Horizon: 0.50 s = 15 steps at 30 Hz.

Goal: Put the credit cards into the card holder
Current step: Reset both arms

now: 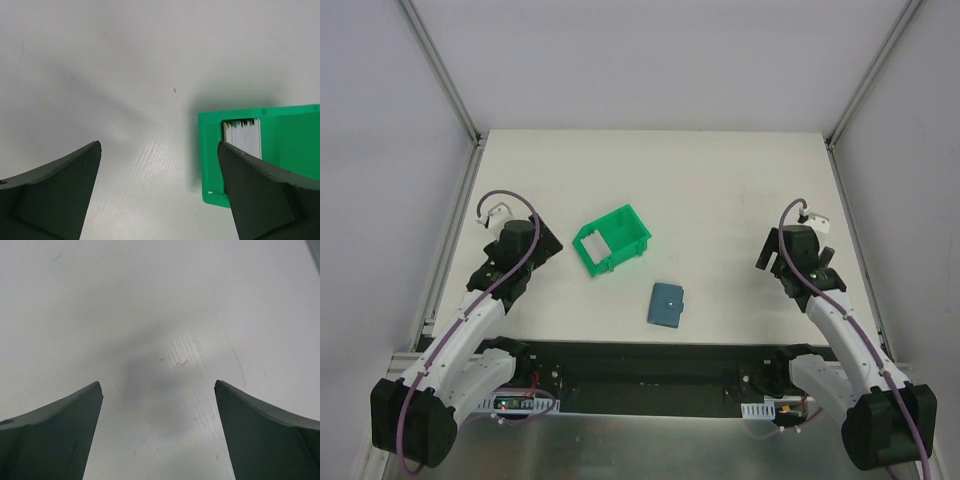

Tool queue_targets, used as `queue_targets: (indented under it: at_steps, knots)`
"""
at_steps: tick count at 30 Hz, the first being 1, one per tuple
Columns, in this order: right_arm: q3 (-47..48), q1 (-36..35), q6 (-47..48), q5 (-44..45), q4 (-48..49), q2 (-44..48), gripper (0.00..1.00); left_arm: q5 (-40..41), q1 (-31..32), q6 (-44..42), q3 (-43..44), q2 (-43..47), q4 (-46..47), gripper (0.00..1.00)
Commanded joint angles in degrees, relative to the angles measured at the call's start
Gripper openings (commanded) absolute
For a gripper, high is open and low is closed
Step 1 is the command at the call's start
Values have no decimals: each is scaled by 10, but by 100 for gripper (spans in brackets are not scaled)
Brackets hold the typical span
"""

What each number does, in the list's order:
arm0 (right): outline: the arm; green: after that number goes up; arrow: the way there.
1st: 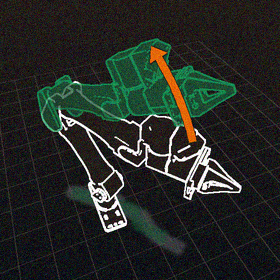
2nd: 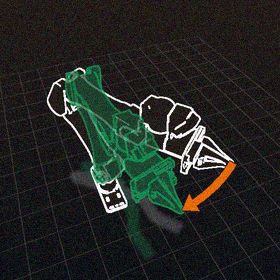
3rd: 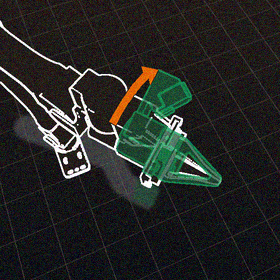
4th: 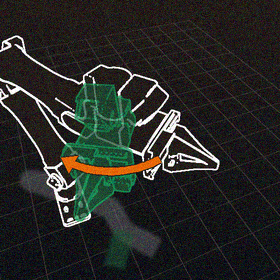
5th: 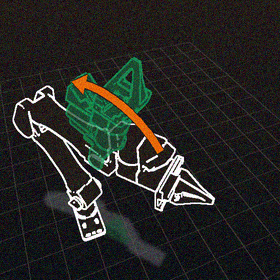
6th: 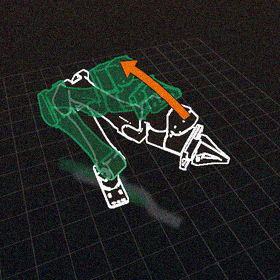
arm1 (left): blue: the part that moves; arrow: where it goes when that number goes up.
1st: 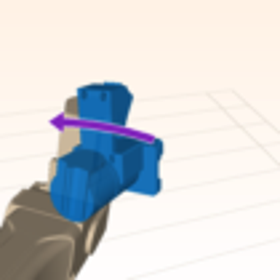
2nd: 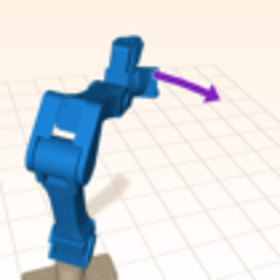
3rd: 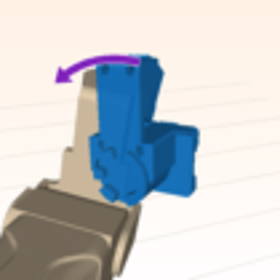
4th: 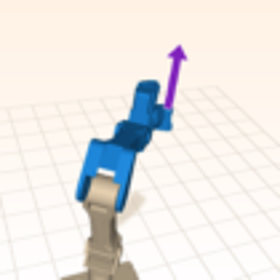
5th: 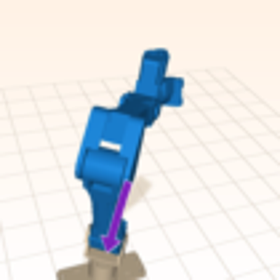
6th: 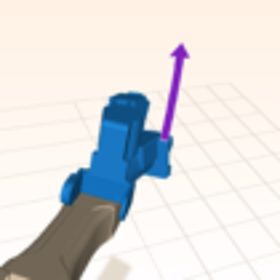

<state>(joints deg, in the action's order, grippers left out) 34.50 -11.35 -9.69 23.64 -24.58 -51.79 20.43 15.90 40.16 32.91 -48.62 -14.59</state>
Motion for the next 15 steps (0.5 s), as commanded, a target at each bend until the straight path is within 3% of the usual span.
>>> queue_targets:
  at_steps: [1,8,11,14,15]
  knots:
    - [-20,3,93,107,111,16,96,32,-4,-19,23,-3,-15,99]
    - [-139,3,179,132,313,-8,96,20,-4,-7,27,-24,-16,99]
    - [-152,4,172,120,360,-30,96,8,-3,-10,30,-25,-15,99]
    - [-181,10,191,131,477,-68,96,11,-3,-34,30,-24,-1,99]
    - [-175,11,188,121,466,-74,96,27,-3,-33,31,-24,0,99]
